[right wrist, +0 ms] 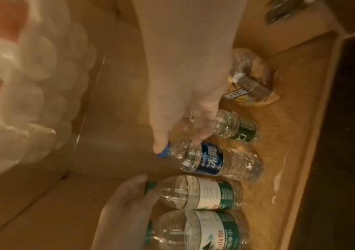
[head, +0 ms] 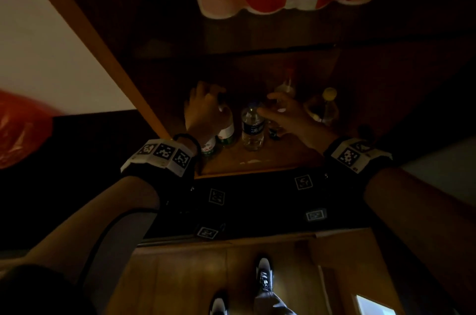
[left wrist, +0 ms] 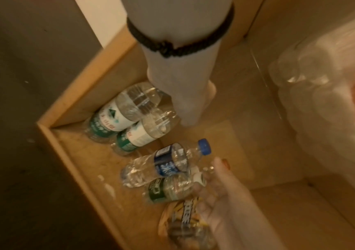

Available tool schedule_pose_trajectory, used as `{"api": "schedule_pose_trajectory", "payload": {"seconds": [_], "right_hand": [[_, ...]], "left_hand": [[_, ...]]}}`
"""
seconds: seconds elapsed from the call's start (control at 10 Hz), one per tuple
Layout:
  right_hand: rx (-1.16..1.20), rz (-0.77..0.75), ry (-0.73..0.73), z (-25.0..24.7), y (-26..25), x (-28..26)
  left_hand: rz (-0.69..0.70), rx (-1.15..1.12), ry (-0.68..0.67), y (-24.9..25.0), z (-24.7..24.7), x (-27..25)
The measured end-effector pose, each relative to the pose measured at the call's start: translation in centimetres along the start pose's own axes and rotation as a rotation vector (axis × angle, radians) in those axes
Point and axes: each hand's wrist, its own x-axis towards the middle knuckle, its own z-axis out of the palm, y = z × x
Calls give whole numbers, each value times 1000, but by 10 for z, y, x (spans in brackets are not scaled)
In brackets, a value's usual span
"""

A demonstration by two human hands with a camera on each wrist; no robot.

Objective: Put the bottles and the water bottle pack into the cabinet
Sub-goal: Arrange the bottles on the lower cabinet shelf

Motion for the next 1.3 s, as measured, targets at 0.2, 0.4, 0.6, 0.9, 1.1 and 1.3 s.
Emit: {"api": "schedule_pose_trajectory", "payload": {"seconds": [0.2,0.4,0.6,0.9,1.1,1.3], "right_hand": [[-131,-38,-105,3,0,20],[-199,-92,-96,5,-1,34],[-205,-99,-170,12,-4,43],[-163,-96,-196,14,4,53],[-147,-72,-192,19,5,52],[-171,-96,-212,28,0,48]], "left_hand": [[-93,-47,-110,-11,10,32],[-121,-74,-91,-25,14,48],[-176,-145,-126,-38,5,61],[-214,-157,-108,-36,-2,63],[-250,-221,-181,-27,-5,53],[-243,-343,-160,-64,33,69]]}}
